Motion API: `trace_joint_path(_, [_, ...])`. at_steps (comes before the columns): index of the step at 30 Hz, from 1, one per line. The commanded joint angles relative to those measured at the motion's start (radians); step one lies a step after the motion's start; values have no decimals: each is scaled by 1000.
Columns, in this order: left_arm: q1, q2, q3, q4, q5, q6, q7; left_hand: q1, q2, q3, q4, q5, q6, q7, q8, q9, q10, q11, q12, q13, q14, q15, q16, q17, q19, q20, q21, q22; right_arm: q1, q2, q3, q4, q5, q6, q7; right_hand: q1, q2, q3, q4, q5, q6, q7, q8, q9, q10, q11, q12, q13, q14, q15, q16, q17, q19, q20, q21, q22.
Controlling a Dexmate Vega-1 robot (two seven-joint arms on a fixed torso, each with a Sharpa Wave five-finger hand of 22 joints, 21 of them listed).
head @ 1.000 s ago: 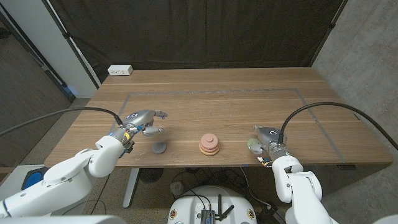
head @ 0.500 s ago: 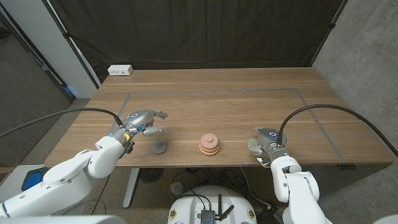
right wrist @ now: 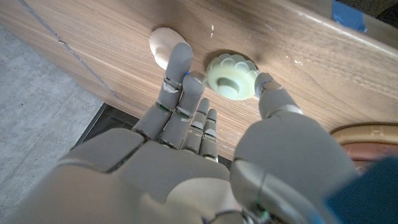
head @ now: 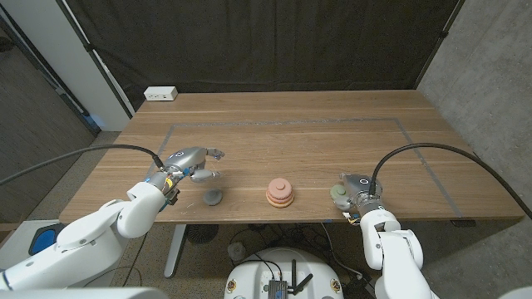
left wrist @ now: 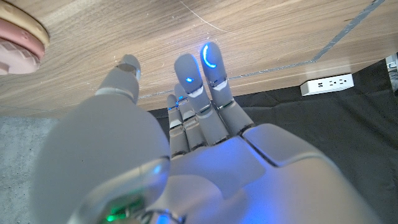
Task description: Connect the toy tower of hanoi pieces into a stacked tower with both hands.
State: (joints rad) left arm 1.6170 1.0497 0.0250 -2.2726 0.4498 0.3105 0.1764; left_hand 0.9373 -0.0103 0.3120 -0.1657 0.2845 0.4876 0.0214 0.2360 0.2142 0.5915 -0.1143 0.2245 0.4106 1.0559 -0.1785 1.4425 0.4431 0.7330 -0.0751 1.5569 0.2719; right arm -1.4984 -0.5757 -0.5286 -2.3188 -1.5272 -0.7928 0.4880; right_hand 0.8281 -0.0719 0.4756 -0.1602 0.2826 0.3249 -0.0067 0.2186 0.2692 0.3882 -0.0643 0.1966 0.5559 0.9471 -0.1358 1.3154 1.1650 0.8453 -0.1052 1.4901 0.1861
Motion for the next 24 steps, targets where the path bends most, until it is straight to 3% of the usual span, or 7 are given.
trace_joint_path(1, [15,-12,-19,-6,10,-4,-10,-1,12,7,5,7,13,-1,-2,3,7,2,-3,4,6,-41,1,4,7,-133,0,3,16,16,5,27,21,6,10,5,9,-5,1,1,2,2,3,-1,11,1,8,2,9,-83,0,3,-2,-107,-2,0])
trace_joint_path(24, [4,-36,-10,20,0,-35,-27,-4,15,12,6,8,22,-7,-5,4,17,-2,-2,7,7,-41,-2,7,7,-132,-1,6,39,15,7,26,-30,-2,134,2,22,-7,5,5,32,5,15,-4,41,-3,19,4,21,-82,3,16,1,-107,-1,-1])
